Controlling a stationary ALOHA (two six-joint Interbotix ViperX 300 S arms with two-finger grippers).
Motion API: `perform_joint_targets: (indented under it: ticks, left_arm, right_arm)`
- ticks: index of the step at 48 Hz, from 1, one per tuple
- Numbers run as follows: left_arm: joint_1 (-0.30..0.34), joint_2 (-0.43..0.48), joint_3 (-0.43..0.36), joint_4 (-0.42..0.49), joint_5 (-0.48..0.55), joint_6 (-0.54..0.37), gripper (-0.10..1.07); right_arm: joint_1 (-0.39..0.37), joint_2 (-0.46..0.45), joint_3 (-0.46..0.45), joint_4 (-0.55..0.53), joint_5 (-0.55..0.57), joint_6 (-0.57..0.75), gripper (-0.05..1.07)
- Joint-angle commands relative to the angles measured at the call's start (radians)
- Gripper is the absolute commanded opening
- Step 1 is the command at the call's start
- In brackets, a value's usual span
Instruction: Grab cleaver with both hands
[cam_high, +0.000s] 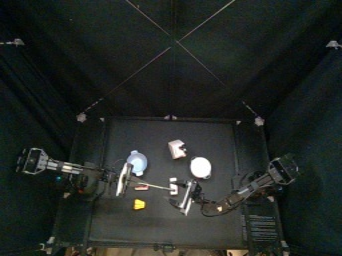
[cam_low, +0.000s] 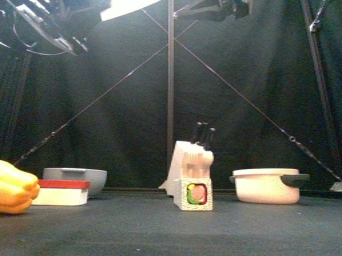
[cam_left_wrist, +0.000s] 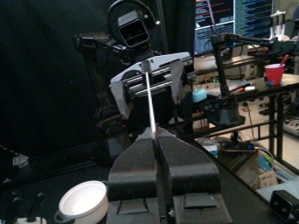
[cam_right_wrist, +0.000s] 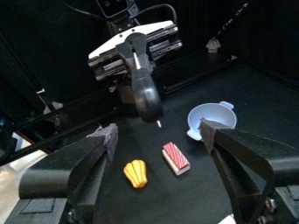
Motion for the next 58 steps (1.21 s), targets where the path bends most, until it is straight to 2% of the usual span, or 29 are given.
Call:
perform_joint_targets:
  ticks: [1,8,13,18,26,34,45,58]
  left_arm:
    - [0.008,-0.003,-0.006,-0.006,-0.009,0.002,0.22]
    - [0.020,-0.009,0.012,-0.017,-0.009,0.003,0.22]
    - [0.054,-0.011,0.031,-0.034,-0.009,0.003,0.22]
    - [0.083,-0.011,0.041,-0.051,-0.002,0.003,0.22]
    - [0.100,-0.006,0.046,-0.061,0.014,0.003,0.22]
    - [0.103,-0.006,0.044,-0.063,0.041,0.003,0.22]
    - [0.104,-0.006,0.043,-0.063,0.077,0.003,0.22]
    - [0.118,-0.006,0.044,-0.061,0.153,0.003,0.22]
  right_arm:
    - [0.011,-0.032,-0.015,0.048,0.006,0.003,1.02]
    - [0.009,-0.040,-0.034,0.230,0.014,0.000,1.02]
    - [0.002,-0.040,-0.051,0.423,0.015,-0.012,1.02]
    - [-0.020,-0.043,-0.055,0.565,0.015,-0.017,1.02]
    - [-0.069,-0.080,-0.043,0.701,0.021,-0.074,1.02]
    - [-0.132,-0.112,-0.049,0.864,0.084,-0.186,1.02]
    - [-0.202,-0.120,-0.117,1.029,0.166,-0.391,1.02]
    - [-0.291,-0.130,-0.199,1.166,0.184,-0.649,1.02]
